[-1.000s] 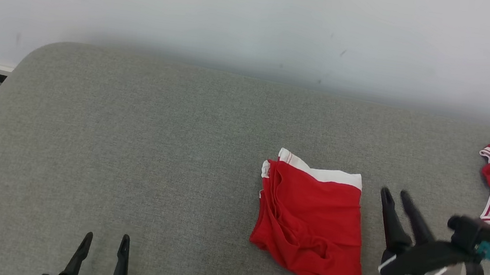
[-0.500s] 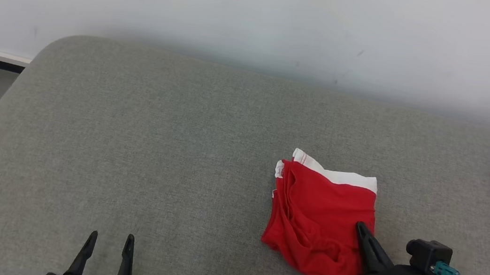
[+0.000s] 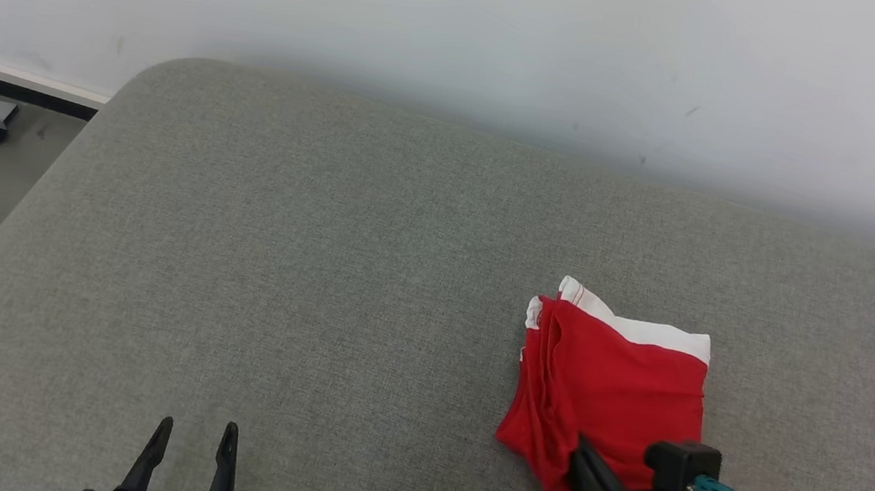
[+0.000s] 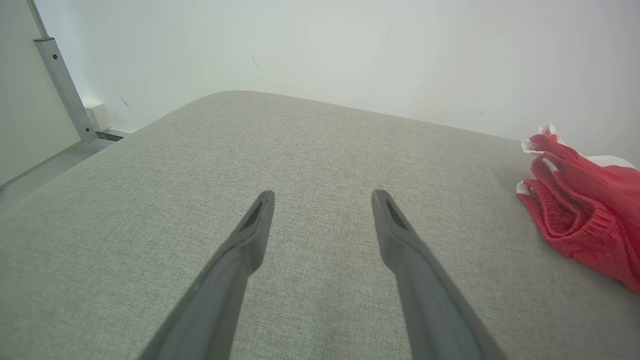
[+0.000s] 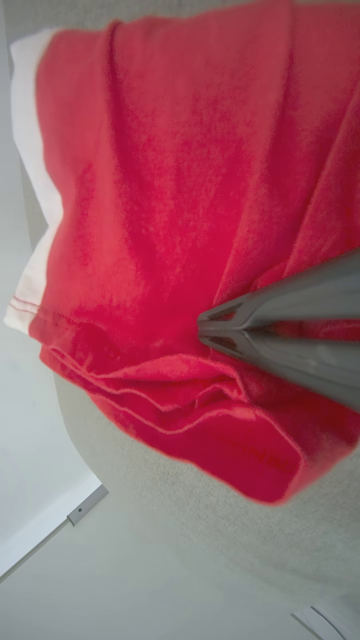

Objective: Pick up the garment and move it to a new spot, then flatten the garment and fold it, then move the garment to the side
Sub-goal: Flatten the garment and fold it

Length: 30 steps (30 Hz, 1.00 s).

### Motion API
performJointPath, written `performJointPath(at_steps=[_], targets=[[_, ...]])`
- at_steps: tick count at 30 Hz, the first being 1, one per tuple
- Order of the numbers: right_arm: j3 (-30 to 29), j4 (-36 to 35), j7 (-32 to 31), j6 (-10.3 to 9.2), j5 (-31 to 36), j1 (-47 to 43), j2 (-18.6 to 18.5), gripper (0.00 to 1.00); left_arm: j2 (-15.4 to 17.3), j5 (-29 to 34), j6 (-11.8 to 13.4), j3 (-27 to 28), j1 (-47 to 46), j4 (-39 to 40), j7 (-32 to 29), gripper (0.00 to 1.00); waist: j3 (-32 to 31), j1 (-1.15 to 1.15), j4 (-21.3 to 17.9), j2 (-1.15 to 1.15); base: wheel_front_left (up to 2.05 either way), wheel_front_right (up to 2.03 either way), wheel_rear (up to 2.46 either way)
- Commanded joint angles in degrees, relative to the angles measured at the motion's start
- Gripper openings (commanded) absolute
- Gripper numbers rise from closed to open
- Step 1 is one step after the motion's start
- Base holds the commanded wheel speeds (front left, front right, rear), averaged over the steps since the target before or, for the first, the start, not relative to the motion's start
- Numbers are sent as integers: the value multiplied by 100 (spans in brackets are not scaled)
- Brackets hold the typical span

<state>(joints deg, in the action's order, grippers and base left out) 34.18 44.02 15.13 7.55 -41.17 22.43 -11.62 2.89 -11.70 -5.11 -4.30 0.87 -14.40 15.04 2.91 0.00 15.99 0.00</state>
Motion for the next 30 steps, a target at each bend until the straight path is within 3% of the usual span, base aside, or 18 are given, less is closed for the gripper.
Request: performJointPath(at_steps=[1,13,19,24,30], targets=[[85,-101,5,-13,-77,-53,100,0,-3,-31,-23,-9,11,-22,7,100,-9,0,13,0,0,0,0],[440,-585,6,-13,-218,-309,517,0,-3,-33,1,7,26,-12,7,100,-33,0,-54,0,0,0,0],[119,-1510,5,-13,250,-404,352,0,-3,9,-2,41,104,23,7,100,-117,0,-212,0,0,0,0],[-539,-2534,6,-13,826,-742,108,0,-4,37,8,126,156,48,7,100,-210,0,-408,0,0,0,0],[-2043,-3414,4,-13,1487,-1330,146,0,-3,112,-11,234,273,142,7,100,-270,0,-757,0,0,0,0]])
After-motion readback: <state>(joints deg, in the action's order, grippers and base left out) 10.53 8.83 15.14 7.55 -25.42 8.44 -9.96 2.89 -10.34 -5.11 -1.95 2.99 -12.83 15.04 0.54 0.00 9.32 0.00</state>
